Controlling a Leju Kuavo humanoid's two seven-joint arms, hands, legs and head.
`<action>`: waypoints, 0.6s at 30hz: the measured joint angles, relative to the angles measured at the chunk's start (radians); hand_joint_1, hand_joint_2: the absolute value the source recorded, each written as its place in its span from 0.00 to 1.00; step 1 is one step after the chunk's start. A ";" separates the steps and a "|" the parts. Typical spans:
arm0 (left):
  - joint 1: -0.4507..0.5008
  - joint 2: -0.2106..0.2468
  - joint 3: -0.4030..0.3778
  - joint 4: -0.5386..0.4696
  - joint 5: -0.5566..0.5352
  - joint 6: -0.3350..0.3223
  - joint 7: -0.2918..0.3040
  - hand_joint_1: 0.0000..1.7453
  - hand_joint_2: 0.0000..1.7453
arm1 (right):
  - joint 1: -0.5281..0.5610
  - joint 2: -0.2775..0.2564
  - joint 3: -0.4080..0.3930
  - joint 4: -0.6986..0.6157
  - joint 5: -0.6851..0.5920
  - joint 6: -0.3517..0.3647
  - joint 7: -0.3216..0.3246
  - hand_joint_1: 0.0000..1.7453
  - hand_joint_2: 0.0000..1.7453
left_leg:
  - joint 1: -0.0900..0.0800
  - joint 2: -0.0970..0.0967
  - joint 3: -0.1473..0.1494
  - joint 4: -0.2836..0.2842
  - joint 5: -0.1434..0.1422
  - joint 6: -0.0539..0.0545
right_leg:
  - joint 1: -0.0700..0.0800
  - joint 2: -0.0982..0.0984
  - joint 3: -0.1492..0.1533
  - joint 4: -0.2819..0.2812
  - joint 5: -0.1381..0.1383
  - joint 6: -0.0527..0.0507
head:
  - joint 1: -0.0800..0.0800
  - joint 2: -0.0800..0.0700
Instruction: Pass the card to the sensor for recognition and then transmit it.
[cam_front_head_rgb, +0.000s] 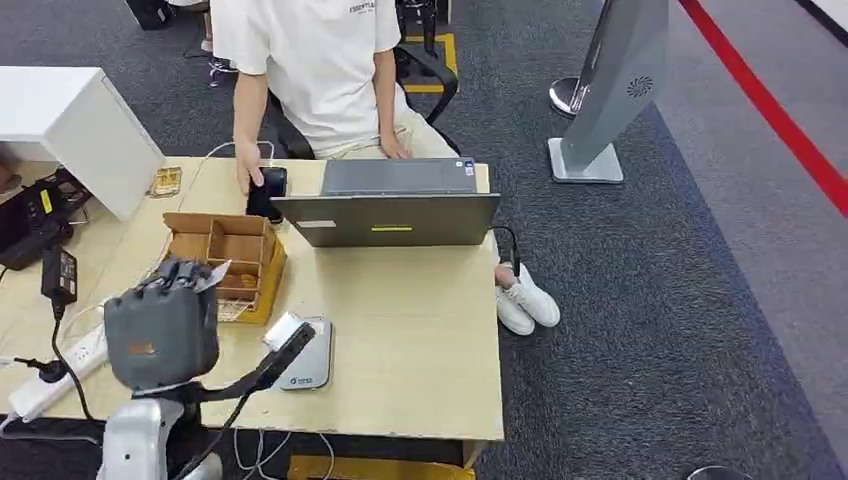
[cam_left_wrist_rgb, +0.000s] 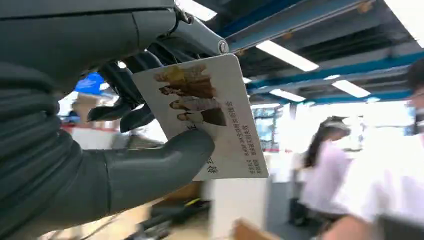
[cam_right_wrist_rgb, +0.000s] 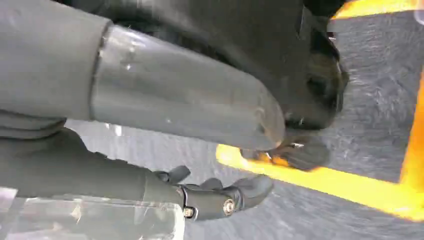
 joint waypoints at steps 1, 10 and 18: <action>0.055 -0.015 0.040 -0.013 0.000 0.013 -0.070 1.00 1.00 | -0.001 0.045 0.001 0.003 0.055 -0.071 0.007 0.00 0.00 | 0.000 -0.001 0.000 0.000 0.000 0.000 | 0.000 -0.001 0.000 0.000 -0.001 -0.002 | 0.000 0.000; 0.108 -0.068 0.148 0.122 -0.001 0.028 -0.151 1.00 1.00 | -0.008 0.071 -0.010 0.032 0.025 -0.280 0.032 0.00 0.00 | -0.002 -0.011 0.001 0.000 0.002 0.001 | 0.000 -0.012 0.004 0.000 -0.003 -0.004 | -0.004 0.000; 0.005 -0.069 0.140 0.392 -0.001 0.108 -0.133 1.00 1.00 | -0.002 0.044 -0.010 0.038 -0.058 -0.268 0.067 0.00 0.00 | -0.002 -0.014 0.001 0.001 0.002 0.001 | -0.001 -0.016 0.005 0.000 -0.003 -0.004 | -0.003 0.000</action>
